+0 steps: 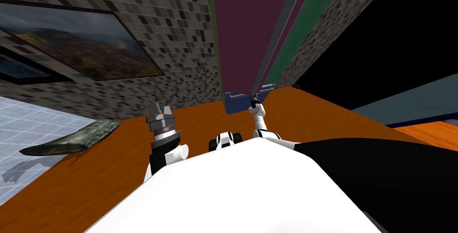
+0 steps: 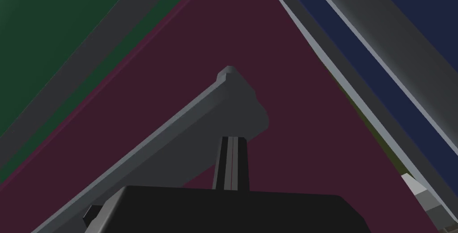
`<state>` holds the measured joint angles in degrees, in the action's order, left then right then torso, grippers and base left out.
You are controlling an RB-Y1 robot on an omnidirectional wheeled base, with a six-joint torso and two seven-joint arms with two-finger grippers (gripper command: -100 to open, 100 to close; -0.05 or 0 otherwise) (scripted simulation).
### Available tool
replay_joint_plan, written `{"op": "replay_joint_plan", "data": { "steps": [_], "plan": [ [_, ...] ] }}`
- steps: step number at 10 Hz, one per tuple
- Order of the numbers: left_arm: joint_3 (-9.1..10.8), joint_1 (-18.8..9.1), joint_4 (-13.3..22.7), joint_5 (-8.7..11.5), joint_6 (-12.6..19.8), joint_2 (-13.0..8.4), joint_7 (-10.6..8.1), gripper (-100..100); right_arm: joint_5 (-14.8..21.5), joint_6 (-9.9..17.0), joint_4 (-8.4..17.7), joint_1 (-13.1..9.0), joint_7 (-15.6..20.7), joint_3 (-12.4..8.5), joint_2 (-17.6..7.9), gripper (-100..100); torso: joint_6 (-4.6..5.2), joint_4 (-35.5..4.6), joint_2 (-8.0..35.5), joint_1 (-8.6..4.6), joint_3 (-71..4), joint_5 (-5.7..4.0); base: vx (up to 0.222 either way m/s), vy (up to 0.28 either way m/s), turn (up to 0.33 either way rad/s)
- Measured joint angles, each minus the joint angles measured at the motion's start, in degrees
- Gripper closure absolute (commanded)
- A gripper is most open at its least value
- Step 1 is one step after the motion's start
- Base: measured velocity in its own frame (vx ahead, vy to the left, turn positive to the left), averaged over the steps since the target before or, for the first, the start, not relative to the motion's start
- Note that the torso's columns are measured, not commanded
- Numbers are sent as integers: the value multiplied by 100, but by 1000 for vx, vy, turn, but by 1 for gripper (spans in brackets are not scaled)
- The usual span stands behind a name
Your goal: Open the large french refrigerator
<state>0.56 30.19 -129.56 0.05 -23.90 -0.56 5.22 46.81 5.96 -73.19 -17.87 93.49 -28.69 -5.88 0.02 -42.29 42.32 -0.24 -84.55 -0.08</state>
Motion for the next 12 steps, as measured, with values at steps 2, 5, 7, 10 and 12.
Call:
{"op": "replay_joint_plan", "data": {
  "steps": [2,5,7,10,12],
  "plan": [
    [-1,0,0,0,0,1,0,0,42,59,-182,52,56,-210,61,100,-3,0,-3,38,-2,13,-7,303,-149],
    [0,-1,-1,0,0,-1,0,0,113,151,-442,140,129,-449,196,-100,-4,0,-6,-23,-2,-1,-23,170,-44],
    [3,0,0,0,0,-4,0,0,102,139,-390,121,117,-380,-14,-100,0,5,-18,-53,-10,-15,18,-131,64],
    [4,0,0,0,0,-4,0,0,94,119,-313,95,86,-203,-41,-100,-3,0,-2,28,-1,9,0,-195,91],
    [4,0,0,0,0,-4,0,0,40,105,-218,74,38,-7,-73,-100,-1,0,0,28,0,9,-18,-200,89]
  ]
}}
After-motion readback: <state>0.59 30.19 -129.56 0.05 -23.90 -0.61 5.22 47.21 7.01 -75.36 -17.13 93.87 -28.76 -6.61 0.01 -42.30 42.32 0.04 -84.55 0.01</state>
